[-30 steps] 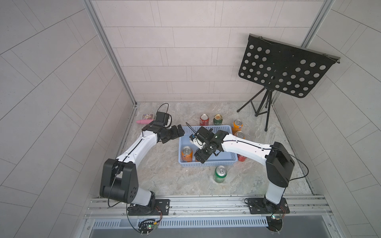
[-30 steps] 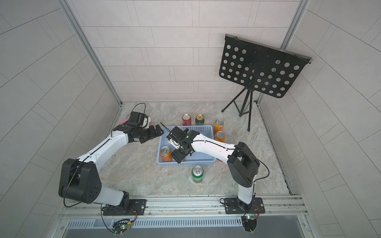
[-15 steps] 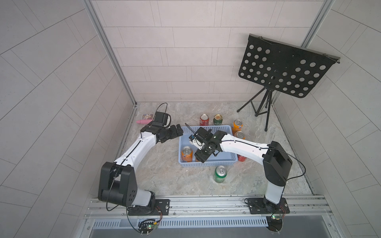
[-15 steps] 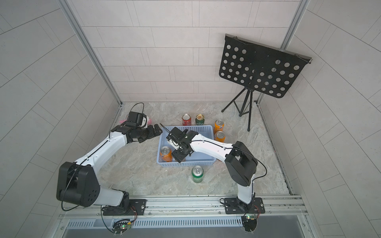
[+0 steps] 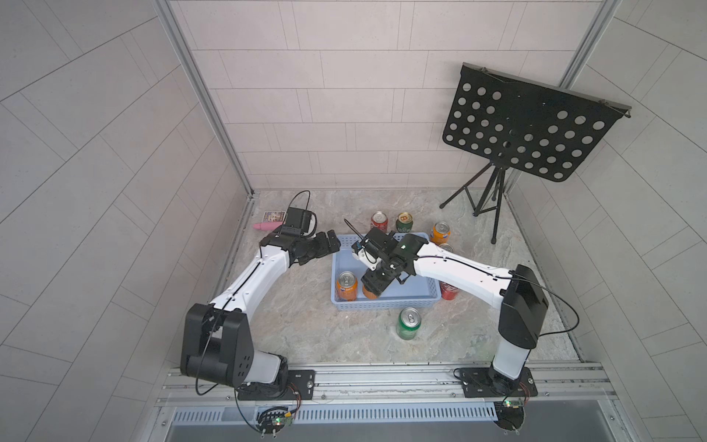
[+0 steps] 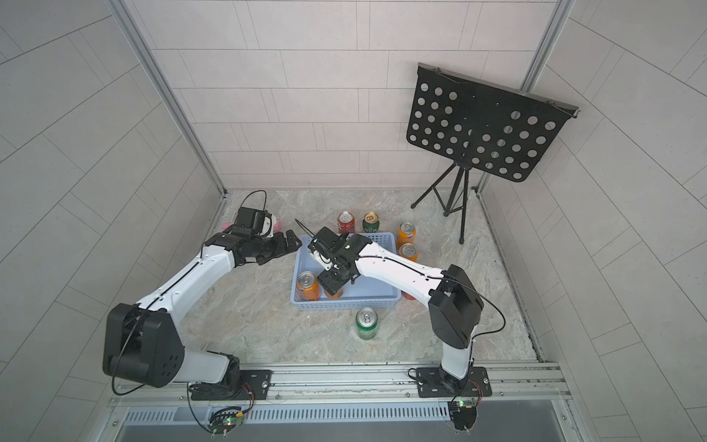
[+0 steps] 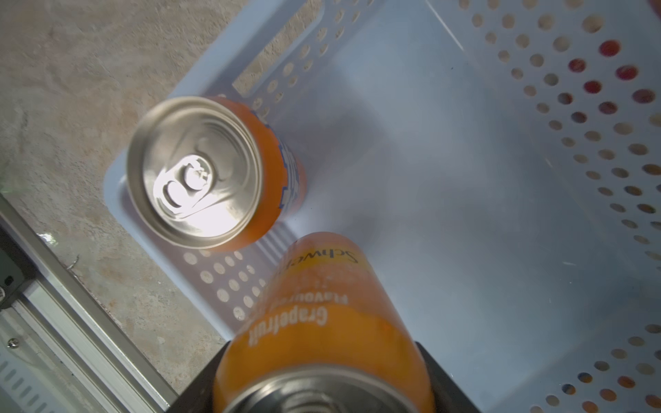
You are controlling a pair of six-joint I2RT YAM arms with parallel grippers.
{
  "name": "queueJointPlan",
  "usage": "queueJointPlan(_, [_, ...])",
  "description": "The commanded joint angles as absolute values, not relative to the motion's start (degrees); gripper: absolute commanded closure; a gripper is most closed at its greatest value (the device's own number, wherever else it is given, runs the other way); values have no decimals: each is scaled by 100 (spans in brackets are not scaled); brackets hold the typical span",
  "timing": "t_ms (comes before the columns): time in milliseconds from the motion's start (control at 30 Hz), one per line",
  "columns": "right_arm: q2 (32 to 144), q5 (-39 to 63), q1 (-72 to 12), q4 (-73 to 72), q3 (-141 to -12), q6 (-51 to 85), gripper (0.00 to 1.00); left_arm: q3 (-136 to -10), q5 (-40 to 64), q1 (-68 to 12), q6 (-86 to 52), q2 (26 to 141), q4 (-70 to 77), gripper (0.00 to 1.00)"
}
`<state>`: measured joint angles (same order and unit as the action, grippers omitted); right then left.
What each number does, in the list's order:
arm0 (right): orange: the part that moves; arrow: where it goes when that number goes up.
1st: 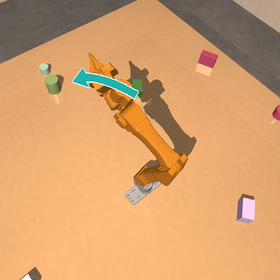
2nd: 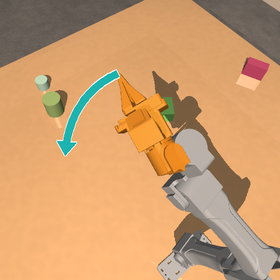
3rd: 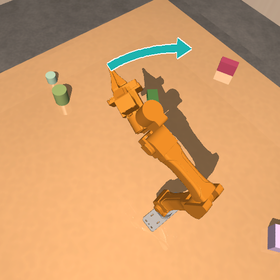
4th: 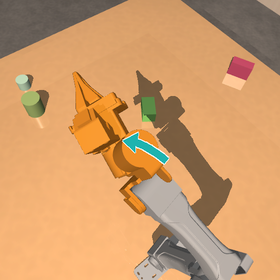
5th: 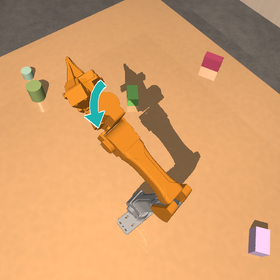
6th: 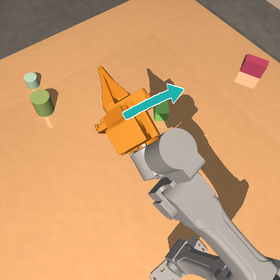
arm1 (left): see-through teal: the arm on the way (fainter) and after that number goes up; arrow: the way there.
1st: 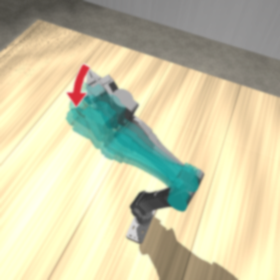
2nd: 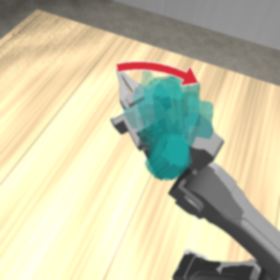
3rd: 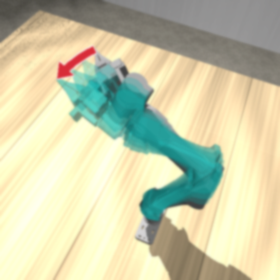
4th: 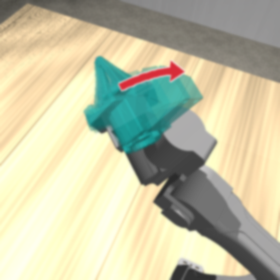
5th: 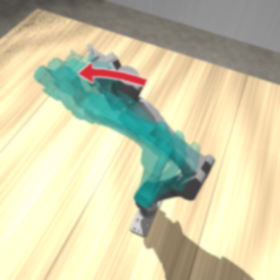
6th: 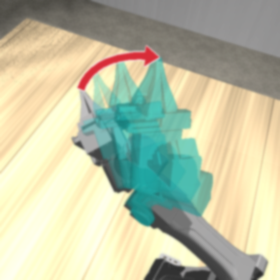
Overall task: Take out the drinks from the basket
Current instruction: Pick up the drink from the basket.
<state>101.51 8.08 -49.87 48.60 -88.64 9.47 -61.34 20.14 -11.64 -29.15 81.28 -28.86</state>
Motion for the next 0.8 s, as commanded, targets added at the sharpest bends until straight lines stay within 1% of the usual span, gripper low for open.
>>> queueJointPlan(0, [9597, 765, -5019, 4948, -9096, 1097, 76, -6125, 2022, -1129, -2902, 7971, -2855, 0])
queueJointPlan(200, [9266, 676, -5134, 5076, -9144, 1125, 77, -6162, 1824, -1125, -2930, 7810, -2959, 0])
queueJointPlan(367, [9015, 515, -5431, 5235, -9217, 1125, 79, -6067, 2019, -1141, -3081, 7647, -2821, 0])
queueJointPlan(467, [8855, 377, -5660, 5217, -9162, 1189, 79, -6049, 1867, -1143, -3025, 7638, -2899, 0])
queueJointPlan(767, [8451, -27, -6328, 4866, -8358, 1601, 80, -5930, 1621, -1140, -3142, 7558, -2878, 0])
